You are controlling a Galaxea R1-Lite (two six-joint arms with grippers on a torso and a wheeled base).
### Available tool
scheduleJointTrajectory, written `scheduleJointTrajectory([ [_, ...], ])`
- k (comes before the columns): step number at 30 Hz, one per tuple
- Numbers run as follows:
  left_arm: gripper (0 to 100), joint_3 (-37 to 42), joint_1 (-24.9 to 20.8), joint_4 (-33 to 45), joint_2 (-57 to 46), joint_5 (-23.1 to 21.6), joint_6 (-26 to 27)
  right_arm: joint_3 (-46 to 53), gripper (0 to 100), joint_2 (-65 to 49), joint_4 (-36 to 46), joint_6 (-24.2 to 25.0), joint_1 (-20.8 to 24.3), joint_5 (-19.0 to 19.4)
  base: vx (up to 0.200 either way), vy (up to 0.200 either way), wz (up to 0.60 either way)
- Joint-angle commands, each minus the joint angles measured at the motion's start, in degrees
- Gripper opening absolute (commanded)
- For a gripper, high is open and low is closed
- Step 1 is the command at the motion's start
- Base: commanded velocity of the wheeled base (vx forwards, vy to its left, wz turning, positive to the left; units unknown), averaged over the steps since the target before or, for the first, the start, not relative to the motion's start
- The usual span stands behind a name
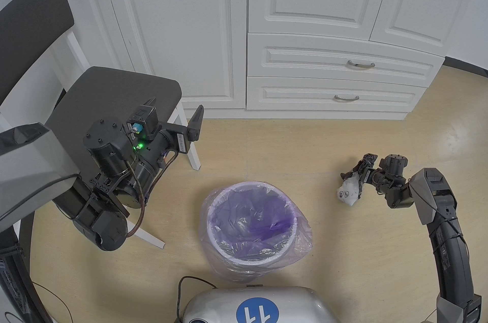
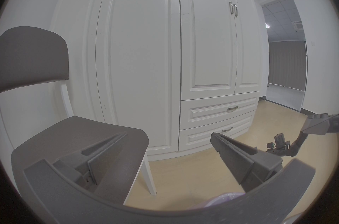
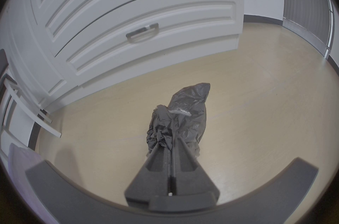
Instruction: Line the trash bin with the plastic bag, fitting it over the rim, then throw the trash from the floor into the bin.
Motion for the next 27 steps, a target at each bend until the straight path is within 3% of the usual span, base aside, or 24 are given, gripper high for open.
scheduleJointTrajectory([
  [1, 100, 0.14, -0.09, -0.04, 0.02, -0.05, 0.04, 3.31, 0, -4.66, -1.43, -0.16, 0.02, -0.07, 0.000, 0.000, 0.00],
  [9, 100, 0.75, -0.09, 0.05, -0.16, -0.05, 0.13, 28.80, 0, -25.14, -8.29, -0.42, 1.78, 1.95, 0.000, 0.000, 0.00],
  [13, 100, 0.75, -0.09, 0.05, -0.16, -0.05, 0.13, 36.27, 0, -32.17, -11.10, -0.42, 3.36, 2.21, 0.000, 0.000, 0.00],
  [24, 100, 0.23, 0.26, 0.14, 0.37, -0.05, 0.21, 54.46, 0, -50.54, -22.62, -0.42, 13.82, 1.33, 0.000, 0.000, 0.00],
  [27, 100, 0.40, 0.35, 0.05, 0.55, -0.14, 0.21, 57.80, 0, -54.59, -24.29, -0.24, 17.95, -0.86, -0.067, 0.000, 0.00],
])
